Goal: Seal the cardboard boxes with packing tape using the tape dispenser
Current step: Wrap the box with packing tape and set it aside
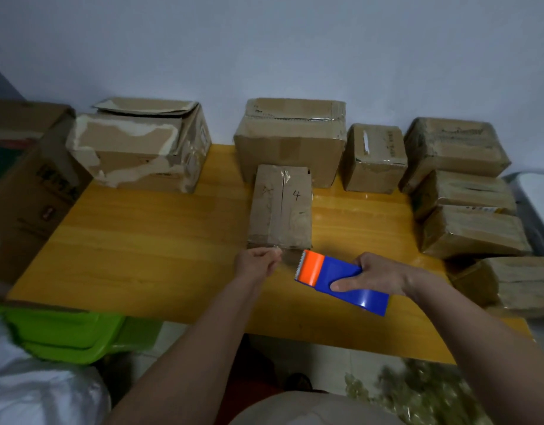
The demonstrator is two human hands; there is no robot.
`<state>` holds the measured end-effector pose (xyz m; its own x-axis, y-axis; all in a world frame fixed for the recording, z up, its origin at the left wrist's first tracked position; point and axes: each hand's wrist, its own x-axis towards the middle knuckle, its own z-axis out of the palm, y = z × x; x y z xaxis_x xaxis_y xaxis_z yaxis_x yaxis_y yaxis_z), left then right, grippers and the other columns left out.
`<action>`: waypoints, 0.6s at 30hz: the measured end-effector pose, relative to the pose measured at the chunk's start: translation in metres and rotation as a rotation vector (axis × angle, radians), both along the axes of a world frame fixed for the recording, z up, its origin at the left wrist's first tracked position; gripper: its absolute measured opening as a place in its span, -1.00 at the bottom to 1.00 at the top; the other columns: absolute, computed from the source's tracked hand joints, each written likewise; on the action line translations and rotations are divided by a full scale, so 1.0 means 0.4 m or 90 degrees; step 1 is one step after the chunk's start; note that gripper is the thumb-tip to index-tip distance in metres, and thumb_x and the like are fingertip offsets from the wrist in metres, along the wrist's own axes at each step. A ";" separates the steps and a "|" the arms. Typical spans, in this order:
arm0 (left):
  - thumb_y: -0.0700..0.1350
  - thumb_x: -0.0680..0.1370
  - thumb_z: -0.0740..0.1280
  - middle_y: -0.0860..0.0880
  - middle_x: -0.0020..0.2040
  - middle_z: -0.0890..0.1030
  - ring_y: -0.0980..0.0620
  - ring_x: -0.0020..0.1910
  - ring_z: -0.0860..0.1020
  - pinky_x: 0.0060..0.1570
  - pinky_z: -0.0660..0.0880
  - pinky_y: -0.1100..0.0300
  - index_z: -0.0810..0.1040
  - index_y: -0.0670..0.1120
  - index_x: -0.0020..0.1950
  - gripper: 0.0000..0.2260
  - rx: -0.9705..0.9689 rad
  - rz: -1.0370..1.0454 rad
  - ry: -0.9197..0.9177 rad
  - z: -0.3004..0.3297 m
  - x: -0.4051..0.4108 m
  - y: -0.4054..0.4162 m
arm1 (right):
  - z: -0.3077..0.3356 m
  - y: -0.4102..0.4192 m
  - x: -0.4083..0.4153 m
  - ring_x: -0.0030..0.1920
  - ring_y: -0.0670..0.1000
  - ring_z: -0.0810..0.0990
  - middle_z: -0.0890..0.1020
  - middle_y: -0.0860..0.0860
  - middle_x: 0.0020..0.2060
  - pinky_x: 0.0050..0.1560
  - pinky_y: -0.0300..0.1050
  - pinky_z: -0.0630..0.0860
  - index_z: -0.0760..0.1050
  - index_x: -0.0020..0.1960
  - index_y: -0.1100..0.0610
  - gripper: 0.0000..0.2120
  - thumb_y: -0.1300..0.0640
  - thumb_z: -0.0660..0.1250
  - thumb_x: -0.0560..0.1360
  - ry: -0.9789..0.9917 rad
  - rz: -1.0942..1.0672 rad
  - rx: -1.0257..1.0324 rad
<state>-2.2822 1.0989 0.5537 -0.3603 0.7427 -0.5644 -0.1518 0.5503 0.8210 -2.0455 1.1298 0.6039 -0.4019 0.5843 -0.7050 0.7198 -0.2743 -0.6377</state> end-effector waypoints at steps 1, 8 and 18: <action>-0.25 0.48 0.44 0.06 -0.50 0.57 0.14 -0.46 0.46 -0.38 0.44 0.32 0.66 -0.17 -0.20 -0.94 0.004 0.017 -0.006 -0.005 -0.001 -0.004 | 0.001 0.003 -0.001 -0.27 -0.12 0.67 0.69 -0.08 -0.28 -0.33 -0.31 0.51 0.57 -0.04 0.06 -0.56 -0.20 0.51 0.22 -0.002 0.007 -0.003; -0.24 0.51 0.41 0.05 -0.49 0.56 0.14 -0.50 0.47 -0.43 0.46 0.36 0.66 -0.21 -0.13 -0.95 -0.004 0.046 -0.004 -0.011 -0.026 -0.011 | 0.004 0.029 -0.034 -0.23 -0.09 0.66 0.67 -0.08 -0.25 -0.30 -0.26 0.51 0.51 -0.03 0.04 -0.54 -0.22 0.51 0.25 -0.055 0.036 0.020; -0.18 0.52 0.40 0.00 -0.47 0.43 0.10 -0.47 0.31 -0.49 0.28 0.33 0.65 -0.20 -0.21 -0.86 0.004 0.061 0.100 -0.028 -0.060 0.004 | -0.002 0.051 -0.103 -0.12 0.00 0.63 0.64 0.00 -0.13 -0.13 -0.14 0.54 0.46 0.00 0.06 -0.43 -0.34 0.44 0.25 -0.118 0.045 0.058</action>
